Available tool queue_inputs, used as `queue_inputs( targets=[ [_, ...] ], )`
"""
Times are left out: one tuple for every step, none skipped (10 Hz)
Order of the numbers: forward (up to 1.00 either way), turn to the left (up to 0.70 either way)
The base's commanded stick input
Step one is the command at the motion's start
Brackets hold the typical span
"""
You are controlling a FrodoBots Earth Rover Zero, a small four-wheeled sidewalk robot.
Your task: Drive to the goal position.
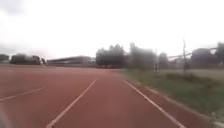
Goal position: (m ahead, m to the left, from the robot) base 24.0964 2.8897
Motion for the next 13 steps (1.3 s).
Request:
queue_inputs(
  targets=[
    [0.70,0.00],
    [0.70,0.00],
    [0.70,0.00],
    [0.70,0.00],
    [0.70,0.00],
    [0.70,0.00],
    [0.70,0.00],
    [0.70,0.00],
    [0.70,0.00],
    [0.70,0.00],
    [0.70,-0.01],
    [0.70,-0.10],
    [0.70,-0.21]
  ],
)
